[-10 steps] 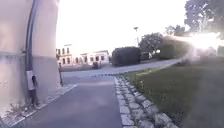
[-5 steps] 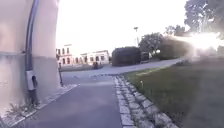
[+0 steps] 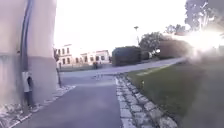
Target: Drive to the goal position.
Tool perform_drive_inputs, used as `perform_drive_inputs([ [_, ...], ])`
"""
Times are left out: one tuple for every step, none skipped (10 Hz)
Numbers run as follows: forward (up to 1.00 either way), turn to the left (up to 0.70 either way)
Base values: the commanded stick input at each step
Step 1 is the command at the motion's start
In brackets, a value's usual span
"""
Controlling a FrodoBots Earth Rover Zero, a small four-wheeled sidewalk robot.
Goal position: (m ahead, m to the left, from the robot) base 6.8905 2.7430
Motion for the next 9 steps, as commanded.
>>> perform_drive_inputs([
  [0.7,0.0],
  [0.7,0.0],
  [0.7,0.0],
  [0.7,0.0],
  [0.7,0.0],
  [0.7,0.0],
  [0.7,0.0],
  [0.7,0.0],
  [0.7,0.0],
])
